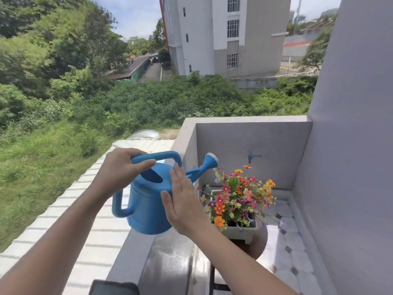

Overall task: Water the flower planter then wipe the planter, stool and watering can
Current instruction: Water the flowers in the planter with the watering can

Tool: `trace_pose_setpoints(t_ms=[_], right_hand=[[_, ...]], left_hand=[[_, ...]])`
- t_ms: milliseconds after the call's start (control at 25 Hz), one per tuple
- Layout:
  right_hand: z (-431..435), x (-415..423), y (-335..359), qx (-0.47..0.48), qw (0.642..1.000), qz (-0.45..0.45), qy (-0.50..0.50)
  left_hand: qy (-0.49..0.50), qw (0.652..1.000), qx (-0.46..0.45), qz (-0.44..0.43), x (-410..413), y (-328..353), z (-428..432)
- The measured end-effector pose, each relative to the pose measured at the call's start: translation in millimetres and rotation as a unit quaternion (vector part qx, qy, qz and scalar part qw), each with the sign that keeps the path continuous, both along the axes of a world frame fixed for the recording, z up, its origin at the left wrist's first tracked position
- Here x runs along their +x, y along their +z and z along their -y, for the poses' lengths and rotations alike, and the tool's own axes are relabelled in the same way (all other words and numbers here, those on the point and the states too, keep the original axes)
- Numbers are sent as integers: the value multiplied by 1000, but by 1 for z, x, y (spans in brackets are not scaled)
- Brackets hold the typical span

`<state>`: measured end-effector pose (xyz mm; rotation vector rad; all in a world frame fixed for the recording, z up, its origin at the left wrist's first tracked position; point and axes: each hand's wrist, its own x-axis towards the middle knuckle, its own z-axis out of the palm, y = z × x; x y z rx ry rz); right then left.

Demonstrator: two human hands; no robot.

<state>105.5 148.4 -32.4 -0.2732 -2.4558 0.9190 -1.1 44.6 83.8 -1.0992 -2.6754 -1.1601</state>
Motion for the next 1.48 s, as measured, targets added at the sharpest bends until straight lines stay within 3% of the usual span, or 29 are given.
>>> trace_pose_setpoints(t_ms=[560,760,1160,1480], right_hand=[[13,11,18,-113,990,-61,-50],[11,0,27,-121,986,-96,-64],[53,-11,36,-182,981,-71,-3],[52,25,30,-155,982,-107,-32]], left_hand=[[-109,962,-180,-175,29,68,-65],[-108,956,-208,-174,29,85,-72],[-94,941,-276,-170,18,96,-45],[-137,948,-250,-143,43,91,-45]])
